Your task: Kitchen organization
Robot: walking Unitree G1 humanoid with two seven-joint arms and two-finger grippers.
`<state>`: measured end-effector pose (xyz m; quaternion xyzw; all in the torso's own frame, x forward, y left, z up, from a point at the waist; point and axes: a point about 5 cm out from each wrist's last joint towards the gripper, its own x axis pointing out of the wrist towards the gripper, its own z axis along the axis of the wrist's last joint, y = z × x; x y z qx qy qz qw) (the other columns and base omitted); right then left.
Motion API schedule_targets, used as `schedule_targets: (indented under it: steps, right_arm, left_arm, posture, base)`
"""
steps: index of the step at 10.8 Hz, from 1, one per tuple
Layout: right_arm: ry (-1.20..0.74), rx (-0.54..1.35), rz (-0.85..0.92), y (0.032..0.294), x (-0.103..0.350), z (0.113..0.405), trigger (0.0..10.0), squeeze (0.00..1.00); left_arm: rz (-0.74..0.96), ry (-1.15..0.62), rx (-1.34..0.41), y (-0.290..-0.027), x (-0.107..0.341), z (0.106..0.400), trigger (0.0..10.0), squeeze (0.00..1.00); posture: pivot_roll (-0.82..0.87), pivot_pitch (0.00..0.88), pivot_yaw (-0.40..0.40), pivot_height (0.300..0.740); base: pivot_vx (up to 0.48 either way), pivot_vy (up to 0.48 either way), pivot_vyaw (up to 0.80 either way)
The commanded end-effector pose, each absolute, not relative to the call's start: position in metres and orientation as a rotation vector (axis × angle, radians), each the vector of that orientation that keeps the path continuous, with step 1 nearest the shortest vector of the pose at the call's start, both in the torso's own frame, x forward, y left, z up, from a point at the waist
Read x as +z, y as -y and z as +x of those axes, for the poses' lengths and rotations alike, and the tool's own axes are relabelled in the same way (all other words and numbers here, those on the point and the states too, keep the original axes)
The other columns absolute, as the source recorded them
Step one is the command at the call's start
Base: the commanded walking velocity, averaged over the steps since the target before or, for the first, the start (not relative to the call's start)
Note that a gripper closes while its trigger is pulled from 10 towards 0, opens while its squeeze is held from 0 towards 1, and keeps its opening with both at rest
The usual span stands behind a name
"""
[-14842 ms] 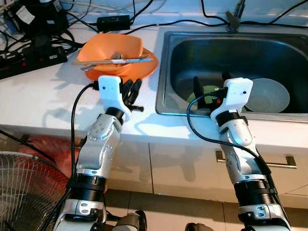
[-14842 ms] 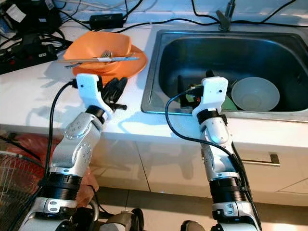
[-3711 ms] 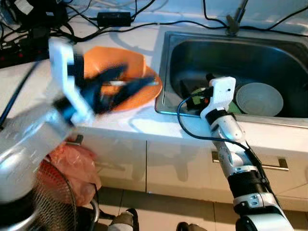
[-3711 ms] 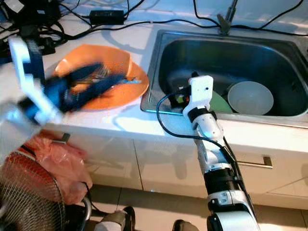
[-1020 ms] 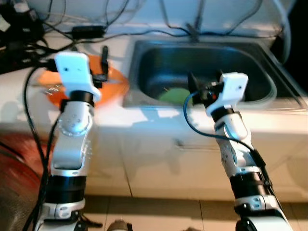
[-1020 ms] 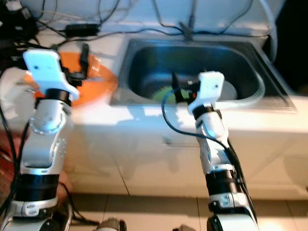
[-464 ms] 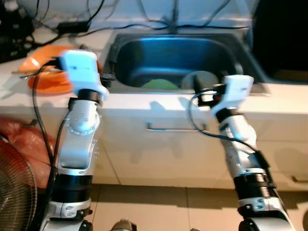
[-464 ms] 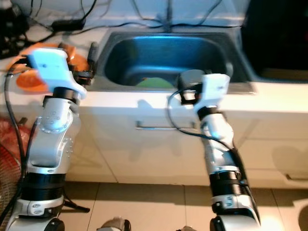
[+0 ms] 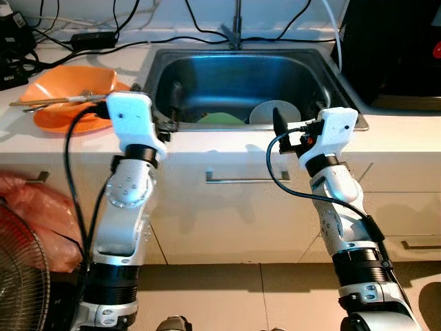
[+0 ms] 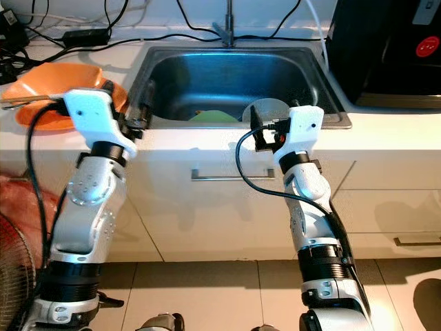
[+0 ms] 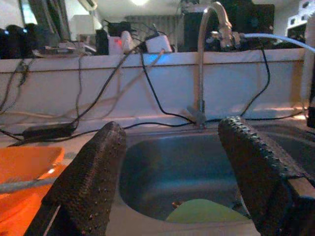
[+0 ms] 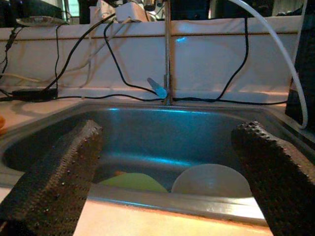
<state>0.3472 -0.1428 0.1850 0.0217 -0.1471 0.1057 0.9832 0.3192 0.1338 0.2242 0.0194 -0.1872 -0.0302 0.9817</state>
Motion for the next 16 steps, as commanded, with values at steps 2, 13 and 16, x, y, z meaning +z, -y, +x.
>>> schedule_targets:
  steps: [2, 13, 16]
  right_arm:
    - [0.305, 0.206, 0.036, 0.144, 0.189, 0.347, 10.0, 0.00]
    - [0.298, 0.209, 0.033, 0.142, 0.185, 0.344, 10.0, 0.00]
    - [0.289, 0.214, 0.047, 0.141, 0.184, 0.344, 10.0, 0.00]
  left_arm:
    - [0.060, 0.364, -0.072, -0.133, 0.220, 0.319, 10.0, 0.00]
    - [0.060, 0.335, -0.131, -0.123, 0.213, 0.316, 10.0, 0.00]
    - [0.058, 0.330, -0.135, -0.122, 0.212, 0.315, 10.0, 0.00]
  posture:
    - [0.07, 0.120, 0.029, 0.740]
    - [0.06, 0.106, 0.038, 0.740]
    - [0.06, 0.116, 0.034, 0.740]
  base:
    - [0.000, 0.000, 0.00]
    - [0.000, 0.000, 0.76]
    - [0.000, 0.000, 0.53]
